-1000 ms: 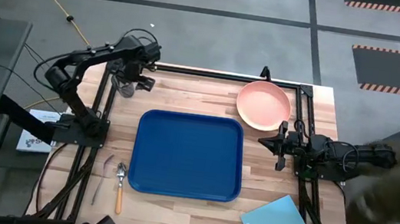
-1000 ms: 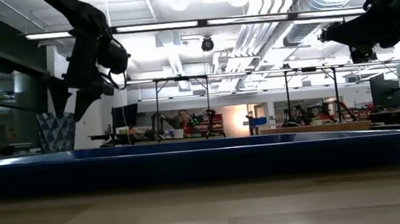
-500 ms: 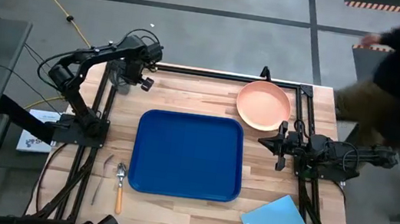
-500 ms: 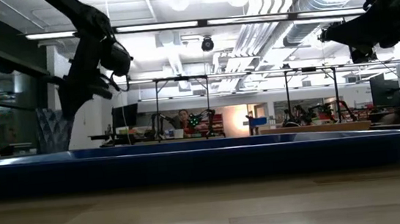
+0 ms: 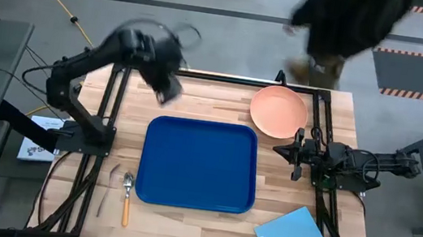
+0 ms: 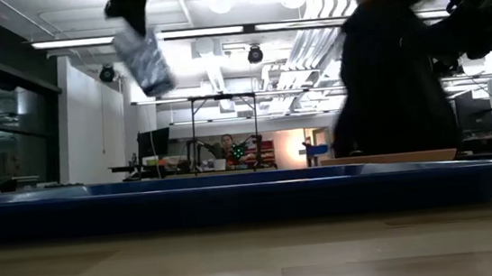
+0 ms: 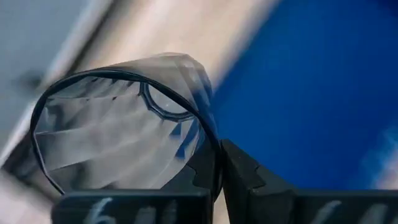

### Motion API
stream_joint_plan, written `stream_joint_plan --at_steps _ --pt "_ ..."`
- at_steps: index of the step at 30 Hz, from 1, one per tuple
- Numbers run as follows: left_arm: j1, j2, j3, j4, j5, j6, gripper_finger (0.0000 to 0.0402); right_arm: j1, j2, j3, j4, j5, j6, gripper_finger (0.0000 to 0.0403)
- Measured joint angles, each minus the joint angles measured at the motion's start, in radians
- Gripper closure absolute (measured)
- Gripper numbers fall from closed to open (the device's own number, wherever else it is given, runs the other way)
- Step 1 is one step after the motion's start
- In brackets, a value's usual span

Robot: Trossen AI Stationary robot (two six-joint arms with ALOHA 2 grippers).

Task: Pick and place plate/cup/fork/spoon on tray
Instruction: Put the gray cup on the blue serving tray

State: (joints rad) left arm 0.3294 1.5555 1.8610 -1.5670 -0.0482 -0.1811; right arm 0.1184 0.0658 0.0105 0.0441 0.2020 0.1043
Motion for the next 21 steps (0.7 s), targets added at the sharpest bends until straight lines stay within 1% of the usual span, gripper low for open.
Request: stream_joint_plan --at_steps 2,4,6,8,11,14,17,21 --pt "-0.156 0.01 -0.007 -0.003 0.005 -0.023 0.0399 0.0 0.0 0.0 0.0 0.0 0.0 0.0402" --pt "-0.285 0.032 -0.051 -0.004 -0.016 -0.05 0.0399 0.0 0.0 0.0 0.0 0.0 0.0 0.0402" --pt "-0.388 0.055 -0.117 -0.002 -0.049 -0.087 0.04 0.0 0.0 0.0 0.0 0.0 0.0 0.0402" --pt "-0.451 0.065 -0.191 -0.004 -0.065 -0.134 0.04 0.0 0.0 0.0 0.0 0.0 0.0 0.0402" --pt "-0.484 0.074 -0.315 0.008 -0.068 -0.202 0.04 0.0 0.0 0.0 0.0 0.0 0.0 0.0402" --pt "-0.48 0.068 -0.427 0.097 -0.073 -0.248 0.04 0.0 0.0 0.0 0.0 0.0 0.0 0.0402" --pt "-0.469 0.063 -0.489 0.174 -0.083 -0.249 0.0401 0.0 0.0 0.0 0.0 0.0 0.0 0.0402" --pt "-0.466 0.066 -0.542 0.215 -0.137 -0.195 0.0401 0.0 0.0 0.0 0.0 0.0 0.0 0.0402"
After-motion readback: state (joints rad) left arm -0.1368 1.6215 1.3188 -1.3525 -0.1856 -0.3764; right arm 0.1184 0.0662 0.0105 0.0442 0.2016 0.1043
